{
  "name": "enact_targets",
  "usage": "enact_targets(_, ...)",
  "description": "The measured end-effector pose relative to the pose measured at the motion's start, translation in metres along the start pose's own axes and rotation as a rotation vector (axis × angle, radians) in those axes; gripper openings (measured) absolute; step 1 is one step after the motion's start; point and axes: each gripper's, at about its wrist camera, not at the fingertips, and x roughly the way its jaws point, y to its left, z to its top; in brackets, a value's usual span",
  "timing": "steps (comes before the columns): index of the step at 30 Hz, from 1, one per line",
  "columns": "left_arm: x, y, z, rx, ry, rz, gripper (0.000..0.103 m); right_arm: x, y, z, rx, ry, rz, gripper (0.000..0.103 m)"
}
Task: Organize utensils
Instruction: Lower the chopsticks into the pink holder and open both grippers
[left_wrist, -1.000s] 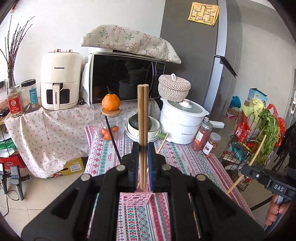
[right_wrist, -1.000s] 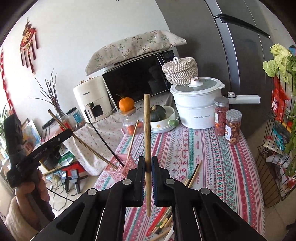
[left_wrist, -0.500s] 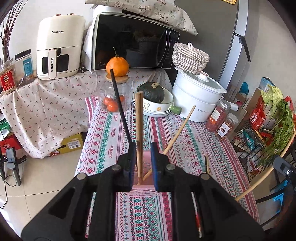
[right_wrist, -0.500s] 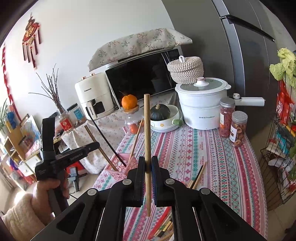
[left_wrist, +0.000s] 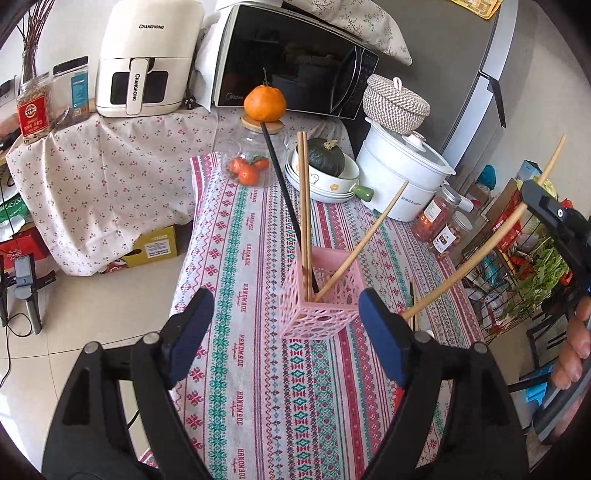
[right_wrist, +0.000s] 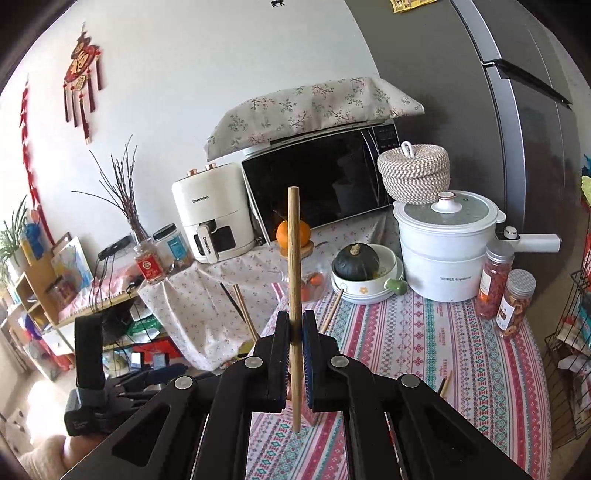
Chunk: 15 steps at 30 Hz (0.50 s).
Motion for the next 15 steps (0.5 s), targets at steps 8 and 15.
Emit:
enact_targets(8,-0.007,0.016,-0.011,-0.005,0.035,-0.001,0.081,0.051,0.019,0.005,0.002,-0.001,-0.038,0.007)
enact_targets(15,-0.009,0.014,-0.013,-0.002,0.045,-0.018,0.082,0.091,0.006,-0.019,0.045,0.080,-0.099,0.007)
